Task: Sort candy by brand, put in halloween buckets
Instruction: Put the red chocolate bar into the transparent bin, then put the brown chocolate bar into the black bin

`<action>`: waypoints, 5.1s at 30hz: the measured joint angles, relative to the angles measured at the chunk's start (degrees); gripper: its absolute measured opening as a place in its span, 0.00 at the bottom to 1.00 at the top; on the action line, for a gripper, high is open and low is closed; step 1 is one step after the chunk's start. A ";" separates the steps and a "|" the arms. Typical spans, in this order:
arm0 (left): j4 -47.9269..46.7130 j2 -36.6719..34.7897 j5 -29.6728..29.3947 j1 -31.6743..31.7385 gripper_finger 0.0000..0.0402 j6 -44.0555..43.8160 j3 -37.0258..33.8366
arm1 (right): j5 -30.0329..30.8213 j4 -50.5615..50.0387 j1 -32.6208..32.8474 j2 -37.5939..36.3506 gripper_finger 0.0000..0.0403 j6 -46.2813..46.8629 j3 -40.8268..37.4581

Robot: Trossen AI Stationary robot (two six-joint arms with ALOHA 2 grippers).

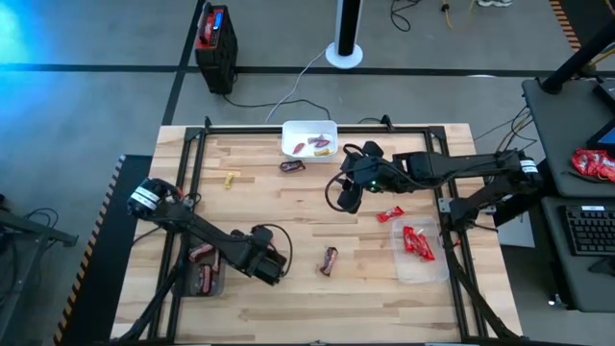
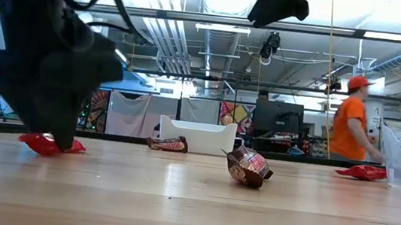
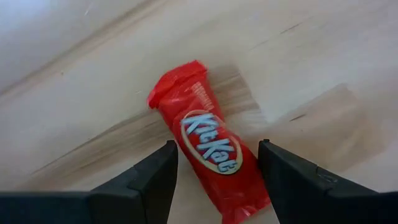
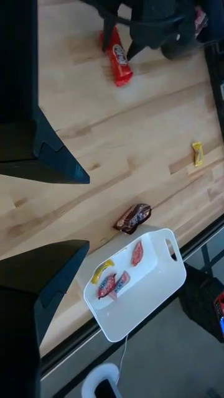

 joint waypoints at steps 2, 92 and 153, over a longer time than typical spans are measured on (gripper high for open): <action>0.12 0.82 0.25 0.00 0.51 -0.04 0.00 | -0.17 0.00 0.19 0.00 0.37 0.02 -0.06; 24.98 -14.33 -18.95 5.46 0.59 91.74 2.91 | -14.16 -28.35 17.65 -7.48 0.08 48.89 -11.63; 19.61 -32.51 -21.21 -5.68 0.59 72.71 -8.76 | -10.06 7.66 18.90 30.92 0.47 -31.17 -3.38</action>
